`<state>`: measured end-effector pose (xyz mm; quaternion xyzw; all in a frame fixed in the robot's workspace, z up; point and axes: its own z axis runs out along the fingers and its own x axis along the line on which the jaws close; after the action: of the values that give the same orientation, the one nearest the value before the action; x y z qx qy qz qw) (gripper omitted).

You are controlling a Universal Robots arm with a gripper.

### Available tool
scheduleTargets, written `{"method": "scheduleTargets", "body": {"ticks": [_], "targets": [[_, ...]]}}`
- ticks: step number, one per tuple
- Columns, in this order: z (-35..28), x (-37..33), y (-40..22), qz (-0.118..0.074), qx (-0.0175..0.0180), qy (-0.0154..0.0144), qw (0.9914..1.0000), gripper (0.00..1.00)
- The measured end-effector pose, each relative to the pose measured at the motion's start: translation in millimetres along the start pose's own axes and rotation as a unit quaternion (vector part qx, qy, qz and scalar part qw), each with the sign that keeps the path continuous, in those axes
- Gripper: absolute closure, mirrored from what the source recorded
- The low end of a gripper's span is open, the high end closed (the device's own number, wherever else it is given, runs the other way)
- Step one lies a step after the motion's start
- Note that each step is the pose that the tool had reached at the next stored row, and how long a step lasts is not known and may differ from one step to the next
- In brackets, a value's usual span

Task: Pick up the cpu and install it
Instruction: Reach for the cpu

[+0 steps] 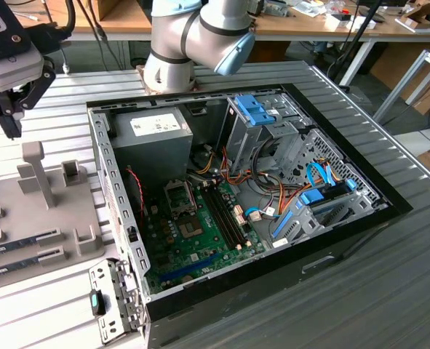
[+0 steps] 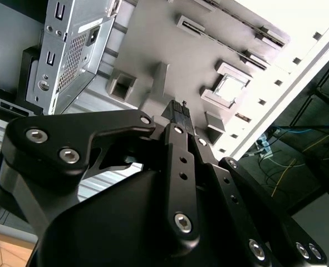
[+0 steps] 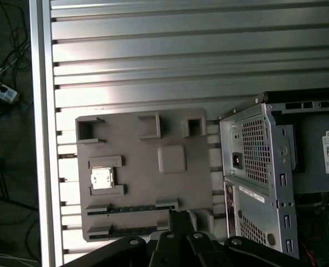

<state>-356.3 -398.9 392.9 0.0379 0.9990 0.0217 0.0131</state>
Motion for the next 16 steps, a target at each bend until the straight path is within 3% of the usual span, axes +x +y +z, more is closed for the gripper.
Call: {"method": "scheduleTargets", "body": {"ticks": [16], "targets": [[-0.1,5.6,-0.4,0.0,0.0,0.0,1.0,0.89]]}}
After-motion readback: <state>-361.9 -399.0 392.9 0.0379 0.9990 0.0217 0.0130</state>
